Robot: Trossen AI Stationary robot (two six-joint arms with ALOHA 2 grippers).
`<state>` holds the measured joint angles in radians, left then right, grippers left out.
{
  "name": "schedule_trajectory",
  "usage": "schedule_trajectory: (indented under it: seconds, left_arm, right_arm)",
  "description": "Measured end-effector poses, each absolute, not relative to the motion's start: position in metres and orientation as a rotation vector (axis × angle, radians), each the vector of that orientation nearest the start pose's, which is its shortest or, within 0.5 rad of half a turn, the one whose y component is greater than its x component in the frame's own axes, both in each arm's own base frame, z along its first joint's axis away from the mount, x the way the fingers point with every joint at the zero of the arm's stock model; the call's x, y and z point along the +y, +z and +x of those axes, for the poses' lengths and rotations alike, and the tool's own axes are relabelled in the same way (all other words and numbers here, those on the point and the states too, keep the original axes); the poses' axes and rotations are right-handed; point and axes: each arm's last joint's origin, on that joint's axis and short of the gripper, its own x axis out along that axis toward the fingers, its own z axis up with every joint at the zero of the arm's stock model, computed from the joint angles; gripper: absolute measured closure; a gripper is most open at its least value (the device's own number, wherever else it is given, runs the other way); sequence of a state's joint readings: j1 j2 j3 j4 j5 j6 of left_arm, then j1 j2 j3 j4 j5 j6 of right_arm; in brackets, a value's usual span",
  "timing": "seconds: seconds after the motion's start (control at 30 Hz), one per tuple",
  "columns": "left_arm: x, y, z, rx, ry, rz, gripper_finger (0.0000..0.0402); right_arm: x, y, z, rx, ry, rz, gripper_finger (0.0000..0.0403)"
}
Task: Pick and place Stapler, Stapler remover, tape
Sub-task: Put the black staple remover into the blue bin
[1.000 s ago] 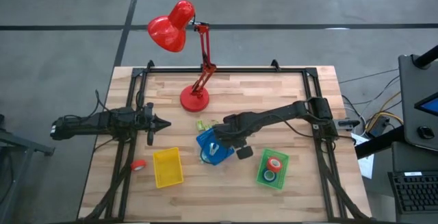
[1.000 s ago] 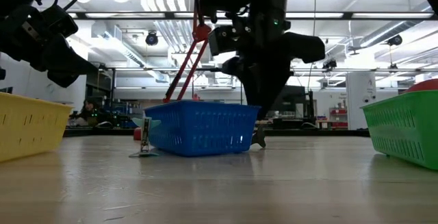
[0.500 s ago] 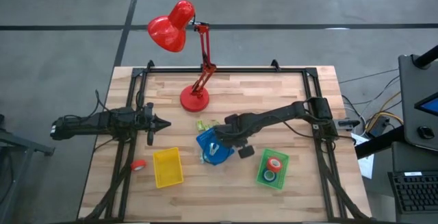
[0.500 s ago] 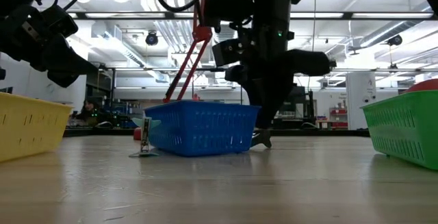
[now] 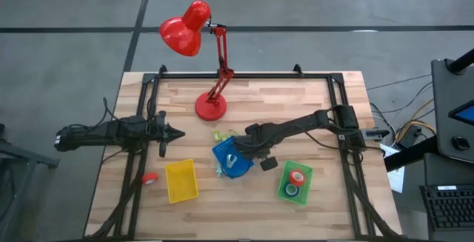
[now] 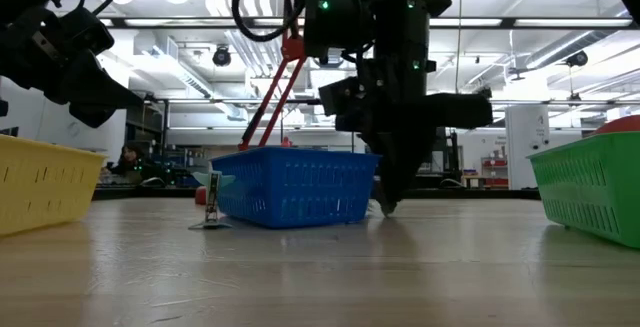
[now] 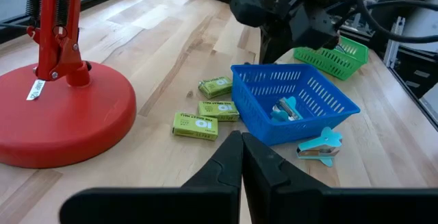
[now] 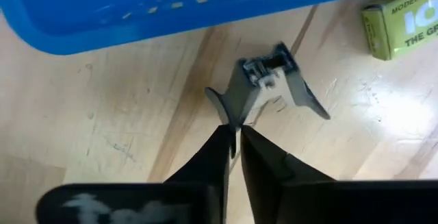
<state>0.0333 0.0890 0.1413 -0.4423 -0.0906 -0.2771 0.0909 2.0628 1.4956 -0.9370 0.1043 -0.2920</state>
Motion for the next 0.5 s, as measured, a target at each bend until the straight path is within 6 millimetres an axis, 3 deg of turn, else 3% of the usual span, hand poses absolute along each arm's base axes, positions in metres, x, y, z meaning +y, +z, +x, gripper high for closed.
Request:
schedule_trajectory:
  seconds: [0.27, 0.5]
  left_arm:
    - [0.006, 0.163, 0.088, 0.370, 0.175, -0.262, 0.0394]
    - [0.006, 0.163, 0.088, 0.370, 0.176, -0.262, 0.0394]
  right_arm:
    - [0.031, 0.166, 0.383, 1.521, 0.177, -0.346, 0.0394]
    - [0.028, 0.205, 0.376, 1.466, 0.090, -0.261, 0.0394]
